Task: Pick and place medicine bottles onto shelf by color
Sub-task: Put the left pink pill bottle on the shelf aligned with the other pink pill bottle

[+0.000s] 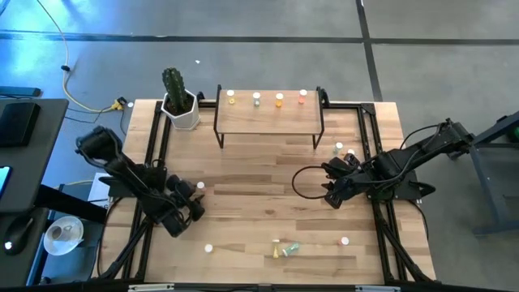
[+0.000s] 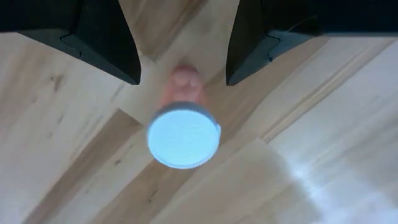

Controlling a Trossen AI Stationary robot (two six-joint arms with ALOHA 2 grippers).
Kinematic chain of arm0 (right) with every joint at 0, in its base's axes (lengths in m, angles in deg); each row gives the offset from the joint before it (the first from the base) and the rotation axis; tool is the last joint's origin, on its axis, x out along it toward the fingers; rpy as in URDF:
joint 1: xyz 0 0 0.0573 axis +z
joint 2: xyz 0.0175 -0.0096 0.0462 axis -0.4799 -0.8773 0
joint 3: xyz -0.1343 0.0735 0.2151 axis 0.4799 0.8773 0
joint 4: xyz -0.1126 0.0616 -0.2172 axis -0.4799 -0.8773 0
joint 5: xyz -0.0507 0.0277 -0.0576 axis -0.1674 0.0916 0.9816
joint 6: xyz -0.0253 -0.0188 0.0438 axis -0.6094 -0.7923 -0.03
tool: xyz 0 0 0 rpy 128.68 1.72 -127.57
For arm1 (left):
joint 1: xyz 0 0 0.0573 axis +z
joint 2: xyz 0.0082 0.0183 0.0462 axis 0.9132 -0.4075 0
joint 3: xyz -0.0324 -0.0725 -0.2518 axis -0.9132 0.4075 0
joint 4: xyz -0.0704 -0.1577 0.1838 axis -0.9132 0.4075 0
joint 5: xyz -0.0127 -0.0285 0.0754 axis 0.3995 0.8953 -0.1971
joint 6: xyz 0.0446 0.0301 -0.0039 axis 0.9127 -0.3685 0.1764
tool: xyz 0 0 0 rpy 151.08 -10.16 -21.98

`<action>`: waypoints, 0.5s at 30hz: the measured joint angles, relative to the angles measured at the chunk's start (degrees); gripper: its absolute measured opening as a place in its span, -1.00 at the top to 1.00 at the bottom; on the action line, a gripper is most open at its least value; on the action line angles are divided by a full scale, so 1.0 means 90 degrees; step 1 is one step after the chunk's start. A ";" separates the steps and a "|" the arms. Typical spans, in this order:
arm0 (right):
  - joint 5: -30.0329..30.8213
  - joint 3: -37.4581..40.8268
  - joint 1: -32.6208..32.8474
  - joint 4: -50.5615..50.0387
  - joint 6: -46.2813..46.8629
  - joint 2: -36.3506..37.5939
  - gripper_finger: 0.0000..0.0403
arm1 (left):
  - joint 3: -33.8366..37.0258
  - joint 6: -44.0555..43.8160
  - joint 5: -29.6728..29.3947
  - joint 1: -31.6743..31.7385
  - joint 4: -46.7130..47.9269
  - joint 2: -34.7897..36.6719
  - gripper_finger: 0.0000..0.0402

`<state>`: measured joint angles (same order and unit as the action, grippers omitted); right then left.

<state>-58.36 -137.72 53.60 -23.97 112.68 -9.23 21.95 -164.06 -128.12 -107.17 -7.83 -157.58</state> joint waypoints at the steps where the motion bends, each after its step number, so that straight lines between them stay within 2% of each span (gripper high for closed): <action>1: 0.0002 0.0000 0.0000 0.0000 0.0000 0.0000 0.22 | 0.0000 -0.0096 -0.0025 0.0000 0.0011 -0.0061 -0.13; 6: 0.0000 0.0000 0.0000 0.0012 0.0000 0.0000 0.22 | 0.0000 -0.0436 -0.0112 0.0101 -0.0003 -0.0246 -0.13; 10: 0.0000 0.0000 0.0000 0.0019 0.0000 0.0000 0.22 | -0.0002 -0.0443 -0.0355 0.0233 -0.0034 -0.0300 -0.13; 15: 0.0000 0.0000 0.0000 0.0029 0.0000 0.0000 0.22 | -0.0002 -0.0297 -0.0261 0.0382 -0.0055 -0.0300 -0.13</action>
<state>-58.36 -137.72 53.60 -23.71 112.68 -9.23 21.93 -166.73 -130.46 -103.73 -8.33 -160.28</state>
